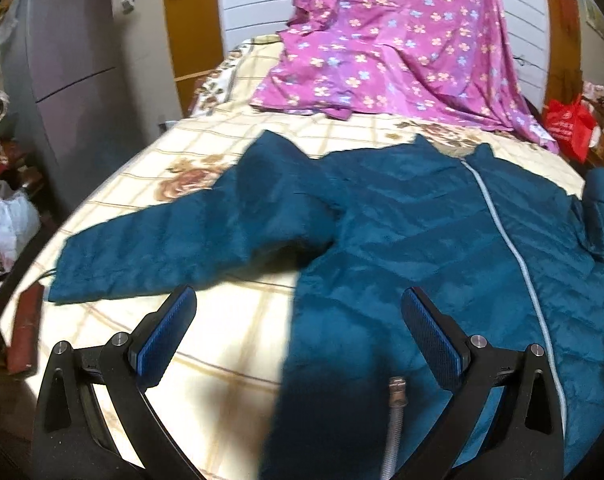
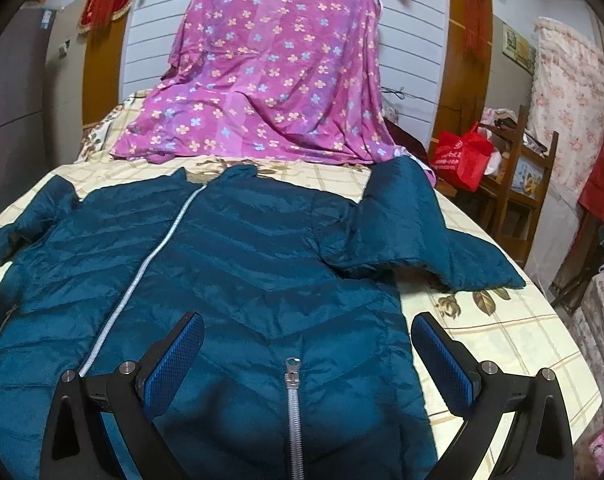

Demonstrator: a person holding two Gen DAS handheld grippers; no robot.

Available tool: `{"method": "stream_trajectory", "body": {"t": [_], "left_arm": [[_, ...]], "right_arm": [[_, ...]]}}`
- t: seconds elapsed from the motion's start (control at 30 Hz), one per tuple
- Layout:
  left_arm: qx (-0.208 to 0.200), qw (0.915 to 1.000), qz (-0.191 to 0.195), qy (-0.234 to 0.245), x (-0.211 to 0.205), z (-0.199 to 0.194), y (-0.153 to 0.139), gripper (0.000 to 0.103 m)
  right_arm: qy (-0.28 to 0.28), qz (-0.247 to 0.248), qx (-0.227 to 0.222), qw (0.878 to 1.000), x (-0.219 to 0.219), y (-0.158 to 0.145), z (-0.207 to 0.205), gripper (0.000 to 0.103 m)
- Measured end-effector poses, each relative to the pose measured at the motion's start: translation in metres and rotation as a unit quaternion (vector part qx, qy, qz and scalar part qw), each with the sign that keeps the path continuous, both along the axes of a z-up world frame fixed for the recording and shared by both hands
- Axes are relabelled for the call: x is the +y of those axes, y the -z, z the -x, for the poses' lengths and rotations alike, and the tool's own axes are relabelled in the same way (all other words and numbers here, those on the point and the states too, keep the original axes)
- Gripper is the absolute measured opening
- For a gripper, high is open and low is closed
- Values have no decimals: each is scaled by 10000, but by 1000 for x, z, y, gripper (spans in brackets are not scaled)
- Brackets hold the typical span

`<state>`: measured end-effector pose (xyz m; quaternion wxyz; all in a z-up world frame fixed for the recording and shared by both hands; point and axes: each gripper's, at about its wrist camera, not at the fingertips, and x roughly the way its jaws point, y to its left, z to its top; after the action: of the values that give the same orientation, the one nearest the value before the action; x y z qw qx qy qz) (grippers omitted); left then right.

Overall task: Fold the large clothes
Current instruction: 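Close the left tool on the sleeve cuff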

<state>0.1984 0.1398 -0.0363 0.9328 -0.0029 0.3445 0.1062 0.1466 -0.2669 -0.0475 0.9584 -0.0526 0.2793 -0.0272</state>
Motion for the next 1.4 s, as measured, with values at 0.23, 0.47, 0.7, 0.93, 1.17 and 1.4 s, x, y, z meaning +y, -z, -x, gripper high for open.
{"method": "stream_trajectory", "body": {"t": [0.23, 0.47, 0.7, 0.93, 1.17, 1.4], "left_arm": [[64, 9976, 264, -634, 70, 9, -20, 103], [253, 9750, 1140, -1889, 192, 15, -5, 103], [743, 9484, 1541, -2668, 297, 2, 42, 96], [1072, 9489, 1714, -2422, 340, -28, 75, 80], [828, 9549, 1762, -2242, 346, -34, 79, 62], [522, 9630, 1893, -1846, 338, -28, 65, 9]], "right_arm": [[-187, 117, -122, 9997, 12, -4, 8, 103], [-138, -75, -130, 9998, 4, -7, 11, 103], [-119, -108, -52, 9999, -1, -5, 10, 103], [-119, 8, 76, 9999, 2, 2, 4, 103], [-106, 76, 178, 9998, 7, 7, -4, 103], [-93, 46, 159, 9998, 7, 5, -3, 103]]}}
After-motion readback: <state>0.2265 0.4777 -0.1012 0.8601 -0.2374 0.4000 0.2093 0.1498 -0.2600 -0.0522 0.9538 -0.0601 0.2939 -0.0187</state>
